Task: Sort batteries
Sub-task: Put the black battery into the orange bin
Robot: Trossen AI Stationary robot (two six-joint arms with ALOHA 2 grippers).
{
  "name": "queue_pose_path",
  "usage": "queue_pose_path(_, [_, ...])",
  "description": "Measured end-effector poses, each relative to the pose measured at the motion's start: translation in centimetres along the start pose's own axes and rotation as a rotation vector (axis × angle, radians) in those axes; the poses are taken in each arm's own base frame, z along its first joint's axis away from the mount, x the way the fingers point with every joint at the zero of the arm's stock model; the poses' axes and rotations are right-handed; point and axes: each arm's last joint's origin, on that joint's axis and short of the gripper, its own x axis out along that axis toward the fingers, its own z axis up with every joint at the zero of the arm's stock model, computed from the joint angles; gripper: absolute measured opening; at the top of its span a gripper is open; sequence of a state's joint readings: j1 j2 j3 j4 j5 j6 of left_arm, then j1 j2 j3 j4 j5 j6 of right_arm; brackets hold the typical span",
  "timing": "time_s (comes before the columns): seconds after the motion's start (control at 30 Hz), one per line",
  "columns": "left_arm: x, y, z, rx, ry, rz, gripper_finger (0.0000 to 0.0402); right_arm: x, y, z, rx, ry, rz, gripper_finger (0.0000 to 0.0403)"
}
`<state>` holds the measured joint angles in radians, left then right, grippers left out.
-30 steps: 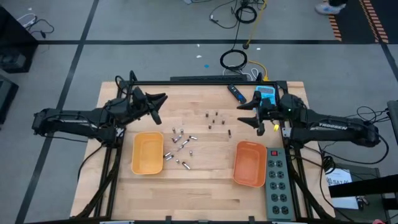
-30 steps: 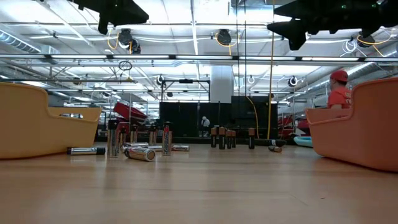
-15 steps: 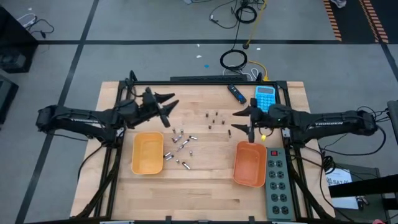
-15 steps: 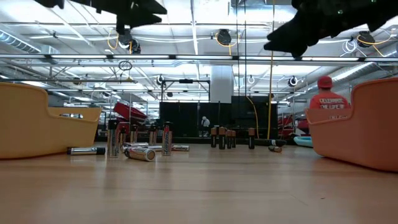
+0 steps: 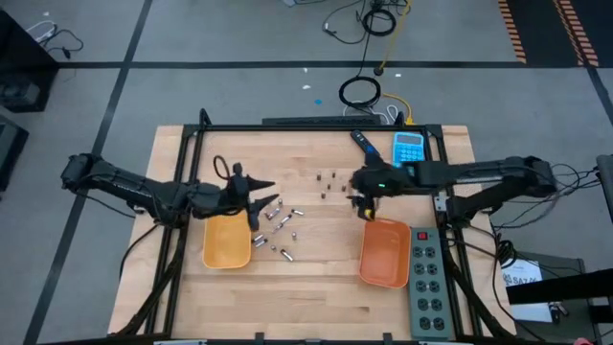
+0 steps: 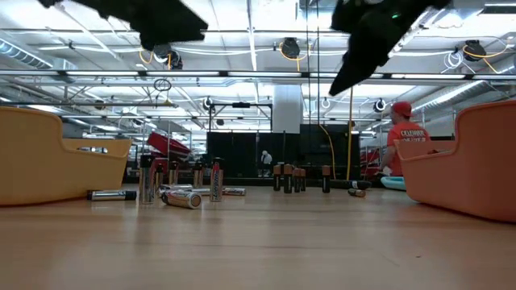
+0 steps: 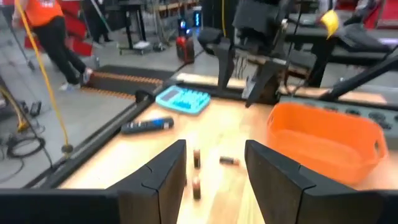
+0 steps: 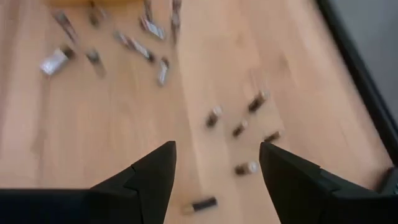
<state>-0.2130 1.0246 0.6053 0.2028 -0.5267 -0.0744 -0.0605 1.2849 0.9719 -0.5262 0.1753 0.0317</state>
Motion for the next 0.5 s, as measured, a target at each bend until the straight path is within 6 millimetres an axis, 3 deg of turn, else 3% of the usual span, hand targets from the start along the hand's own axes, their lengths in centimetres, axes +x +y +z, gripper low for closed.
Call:
queue_pose_path(0.1, [-0.2, -0.3, -1.4, -0.015, 0.026, -0.012, 0.0175, 2.1, -1.0, 0.7, -0.034, 0.159, -0.031, 0.0224])
queue_pose_path(0.23, [-0.7, -1.0, -2.6, -0.006, 0.031, -0.009, 0.0175, 4.5, -2.9, 1.4, -0.010, 0.235, -0.023, 0.0224])
queue_pose_path(0.37, [-1.3, -1.5, -3.3, -0.005, -0.026, 0.006, 0.0175, 6.9, -5.0, 0.5, 0.042, 0.318, -0.037, 0.0224])
queue_pose_path(0.5, [-1.6, -1.8, -3.9, -0.020, -0.051, -0.010, 0.0175, 8.7, -5.7, -0.2, 0.043, 0.375, -0.041, 0.0224])
